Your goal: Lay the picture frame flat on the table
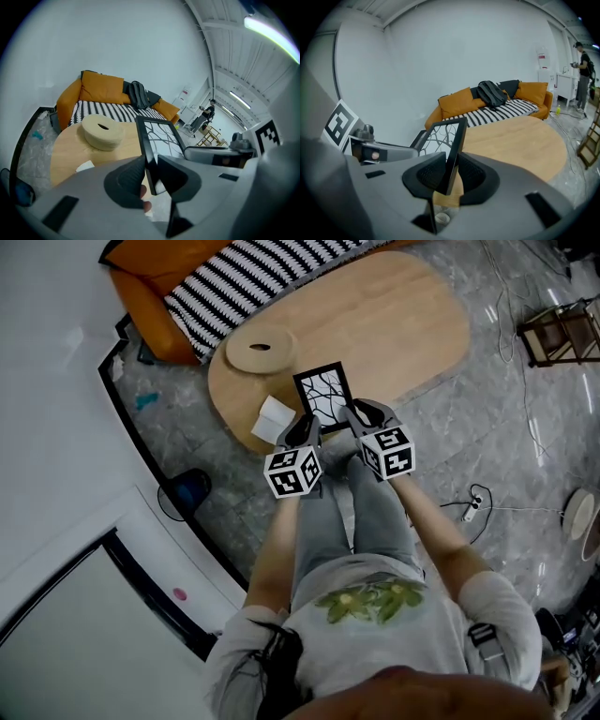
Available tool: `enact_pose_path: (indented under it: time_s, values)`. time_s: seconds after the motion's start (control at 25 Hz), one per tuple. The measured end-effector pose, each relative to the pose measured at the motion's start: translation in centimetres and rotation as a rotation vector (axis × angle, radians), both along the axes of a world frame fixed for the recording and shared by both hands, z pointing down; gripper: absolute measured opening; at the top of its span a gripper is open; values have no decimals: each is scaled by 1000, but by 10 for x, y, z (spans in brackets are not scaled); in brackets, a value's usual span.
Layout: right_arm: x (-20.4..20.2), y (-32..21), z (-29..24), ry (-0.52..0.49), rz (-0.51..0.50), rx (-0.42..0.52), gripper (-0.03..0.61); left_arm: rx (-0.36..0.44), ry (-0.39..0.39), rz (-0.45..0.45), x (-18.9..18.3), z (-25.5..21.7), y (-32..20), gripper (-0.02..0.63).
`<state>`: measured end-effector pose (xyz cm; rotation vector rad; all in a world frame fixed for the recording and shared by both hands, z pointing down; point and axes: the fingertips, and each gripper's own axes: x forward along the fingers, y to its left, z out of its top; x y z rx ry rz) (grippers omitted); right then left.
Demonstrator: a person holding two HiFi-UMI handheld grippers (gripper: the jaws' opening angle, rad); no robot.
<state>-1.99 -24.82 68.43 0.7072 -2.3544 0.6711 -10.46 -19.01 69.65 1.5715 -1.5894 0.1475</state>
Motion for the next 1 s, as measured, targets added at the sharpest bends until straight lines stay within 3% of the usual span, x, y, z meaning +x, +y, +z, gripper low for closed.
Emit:
enact_pose_path:
  time_s: [0.64,1.0]
  values:
    - [-5,-6,123,31,-19,-46,91,-34,-4,5,-4,118,-6,92]
    - [-8,-4,178,64,-38,-88,91,-103,10,-4,-6,175,-3,92]
